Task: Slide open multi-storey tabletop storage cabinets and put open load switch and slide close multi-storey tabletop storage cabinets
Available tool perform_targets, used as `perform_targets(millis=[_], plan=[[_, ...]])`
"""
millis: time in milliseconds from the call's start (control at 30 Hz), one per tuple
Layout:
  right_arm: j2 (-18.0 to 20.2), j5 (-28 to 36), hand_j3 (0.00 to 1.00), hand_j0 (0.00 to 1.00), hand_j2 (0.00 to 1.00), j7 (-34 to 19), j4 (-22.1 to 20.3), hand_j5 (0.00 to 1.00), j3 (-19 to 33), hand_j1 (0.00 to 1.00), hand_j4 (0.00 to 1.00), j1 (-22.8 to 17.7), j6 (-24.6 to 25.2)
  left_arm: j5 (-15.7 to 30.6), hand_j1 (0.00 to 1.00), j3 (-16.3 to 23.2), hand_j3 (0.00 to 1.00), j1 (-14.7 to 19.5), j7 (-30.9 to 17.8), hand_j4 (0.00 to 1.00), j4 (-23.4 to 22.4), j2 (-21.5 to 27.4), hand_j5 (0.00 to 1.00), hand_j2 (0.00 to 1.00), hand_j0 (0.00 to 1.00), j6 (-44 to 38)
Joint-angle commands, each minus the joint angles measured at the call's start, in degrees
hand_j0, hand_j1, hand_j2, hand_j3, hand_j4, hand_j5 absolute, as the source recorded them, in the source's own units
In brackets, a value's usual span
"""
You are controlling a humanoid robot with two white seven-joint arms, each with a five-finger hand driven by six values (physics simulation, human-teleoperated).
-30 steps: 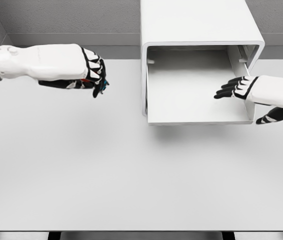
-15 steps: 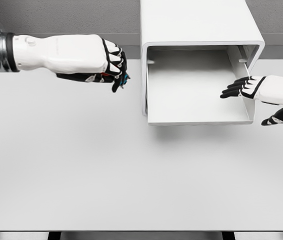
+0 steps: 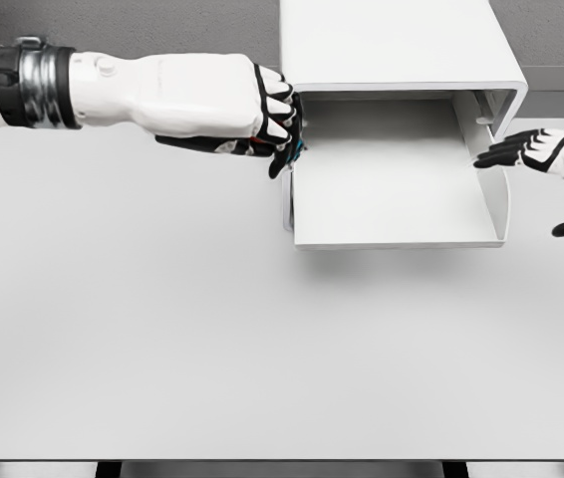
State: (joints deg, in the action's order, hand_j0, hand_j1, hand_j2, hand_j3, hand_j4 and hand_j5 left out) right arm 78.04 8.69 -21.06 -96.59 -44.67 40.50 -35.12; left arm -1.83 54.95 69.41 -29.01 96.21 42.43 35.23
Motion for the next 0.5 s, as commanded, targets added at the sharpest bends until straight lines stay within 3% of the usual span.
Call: perform_targets(millis=[0,100,300,467], plan=[[0.8,1.2,1.00,1.00,1.00,0.1,-0.1,1.00,-1.7,1.00,1.00,0.2,0.1,0.4,0.36,2.9,0.36,0.3,0.1,0.36,0.0,-1.7,0.36,0.36,0.36,-0.2],[1.0,1.1,1.00,1.00,1.00,-0.1,-0.3,1.00,-6.0,1.00,1.00,4.6,0.1,0.4,0.36,3.8,0.36,1.2,0.0,0.36,0.0,-2.9,0.36,0.36,0.36,-0.2],[0.0,0.8,1.00,1.00,1.00,-0.4,-0.4,1.00,-7.1,1.00,1.00,4.6,0.1,0.3,0.36,3.8,0.36,1.7,0.0,0.36,-0.1,-5.0,0.36,0.36,0.36,-0.2],[-1.7,0.9,1.00,1.00,1.00,0.0,-0.4,1.00,-7.3,1.00,1.00,4.4,0.1,0.3,0.36,6.6,0.36,4.1,-0.3,0.36,-1.6,-8.5,0.36,0.36,0.36,-0.2]])
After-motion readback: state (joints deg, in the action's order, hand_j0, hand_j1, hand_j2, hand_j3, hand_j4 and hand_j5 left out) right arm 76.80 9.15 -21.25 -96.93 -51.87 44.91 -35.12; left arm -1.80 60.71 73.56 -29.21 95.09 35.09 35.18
